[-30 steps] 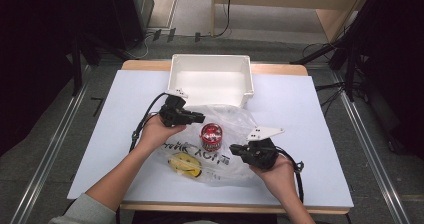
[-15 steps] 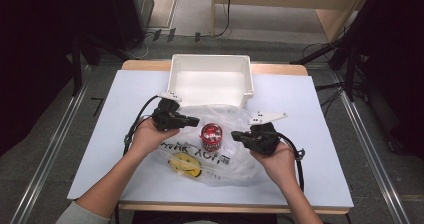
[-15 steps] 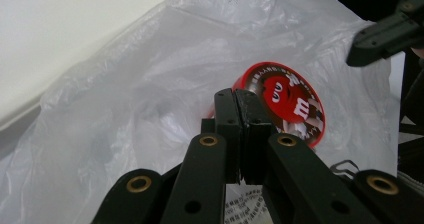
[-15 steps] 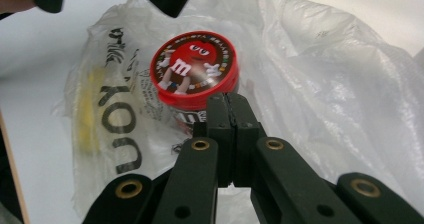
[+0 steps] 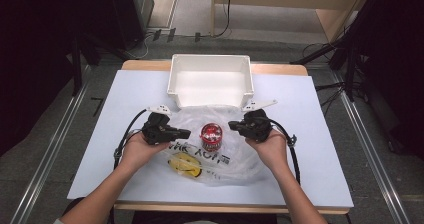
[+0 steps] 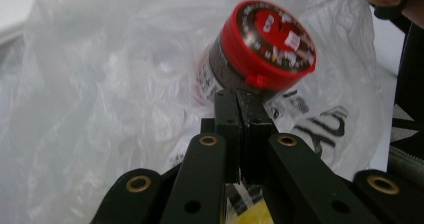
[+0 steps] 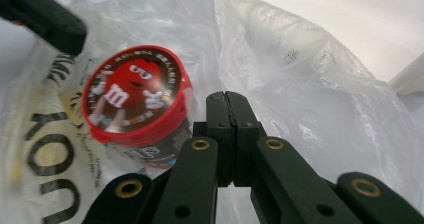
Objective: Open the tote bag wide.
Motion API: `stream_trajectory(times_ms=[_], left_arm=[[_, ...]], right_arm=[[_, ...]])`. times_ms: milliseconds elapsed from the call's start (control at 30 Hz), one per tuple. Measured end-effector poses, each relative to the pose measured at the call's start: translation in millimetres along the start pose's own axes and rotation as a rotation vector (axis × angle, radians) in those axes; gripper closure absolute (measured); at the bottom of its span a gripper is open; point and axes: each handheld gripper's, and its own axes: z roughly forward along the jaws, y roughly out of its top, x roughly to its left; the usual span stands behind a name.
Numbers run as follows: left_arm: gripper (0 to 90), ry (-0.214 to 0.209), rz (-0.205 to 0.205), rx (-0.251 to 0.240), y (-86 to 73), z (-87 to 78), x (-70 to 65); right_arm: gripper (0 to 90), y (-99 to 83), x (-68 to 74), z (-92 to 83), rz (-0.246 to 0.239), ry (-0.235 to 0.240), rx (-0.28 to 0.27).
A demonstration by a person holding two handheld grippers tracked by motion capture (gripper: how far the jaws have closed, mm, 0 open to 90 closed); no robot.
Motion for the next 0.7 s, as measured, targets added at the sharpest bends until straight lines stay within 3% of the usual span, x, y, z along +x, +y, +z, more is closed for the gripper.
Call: stream_trajectory(times_ms=[100,167,367,467,500,700], left_arm=[[90.0,-0.014,-0.035,0.016,-11.4,8.3,1.0],[90.0,0.011,-0.012,0.056,-18.6,14.6,-0.4],[90.0,0.016,-0.001,0.108,-31.9,27.3,-7.0],[90.0,0.013,0.017,0.122,-35.6,31.1,-11.9],[89.8,0.012,0.024,0.126,-36.6,31.3,-13.3],[89.4,0.005,0.025,0.116,-42.6,29.6,-18.2]], right_arm=[[90.0,-2.8,-4.4,12.1,-0.01,-0.011,0.029],[90.0,-5.5,-8.2,20.6,0.0,-0.017,0.051],[90.0,-13.3,-17.8,38.1,0.01,-0.037,0.074],[90.0,-16.4,-24.7,43.7,0.003,-0.055,0.077],[90.0,-17.1,-27.0,44.6,0.029,-0.056,0.077],[90.0,-20.3,-38.0,48.1,0.034,-0.093,0.085]])
